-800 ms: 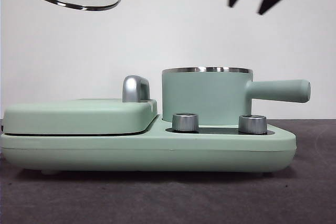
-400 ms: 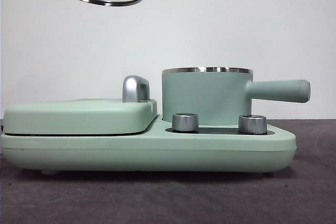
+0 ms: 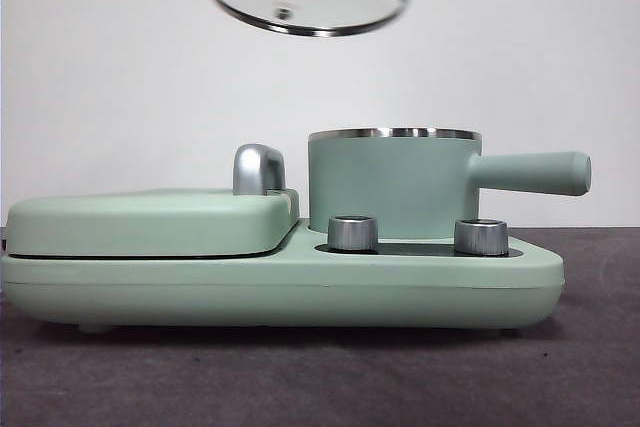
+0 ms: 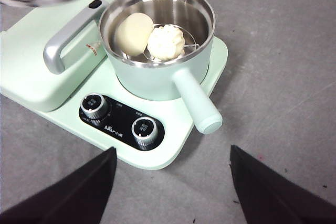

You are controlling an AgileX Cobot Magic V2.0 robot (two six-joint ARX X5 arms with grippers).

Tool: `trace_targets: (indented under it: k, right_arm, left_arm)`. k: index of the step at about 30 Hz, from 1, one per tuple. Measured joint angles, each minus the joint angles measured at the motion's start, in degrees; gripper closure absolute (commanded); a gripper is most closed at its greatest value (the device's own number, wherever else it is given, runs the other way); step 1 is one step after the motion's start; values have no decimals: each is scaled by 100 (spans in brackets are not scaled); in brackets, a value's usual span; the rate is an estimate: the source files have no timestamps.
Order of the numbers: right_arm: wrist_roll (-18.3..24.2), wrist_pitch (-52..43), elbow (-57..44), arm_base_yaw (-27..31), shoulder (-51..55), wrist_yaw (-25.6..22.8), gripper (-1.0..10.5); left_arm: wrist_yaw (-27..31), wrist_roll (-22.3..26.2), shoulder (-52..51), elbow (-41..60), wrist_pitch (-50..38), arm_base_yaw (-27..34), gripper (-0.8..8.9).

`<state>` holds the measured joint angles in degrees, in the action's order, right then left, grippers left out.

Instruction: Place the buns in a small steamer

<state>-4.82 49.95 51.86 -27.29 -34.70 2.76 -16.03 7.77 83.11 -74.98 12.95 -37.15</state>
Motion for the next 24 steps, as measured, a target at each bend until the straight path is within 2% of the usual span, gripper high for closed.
trace_targets:
  k: [5, 11, 24]
  right_arm:
    - [-9, 17, 0, 2, -11, 0, 614]
    - [-9, 70, 0, 2, -11, 0, 614]
    - [-11, 170, 0, 2, -11, 0, 614]
  left_arm:
    - [66, -168, 632, 0, -942, -225, 803]
    - [271, -249, 1147, 0, -1639, -284, 803]
    - [286, -269, 1818, 0, -2188, -278, 803]
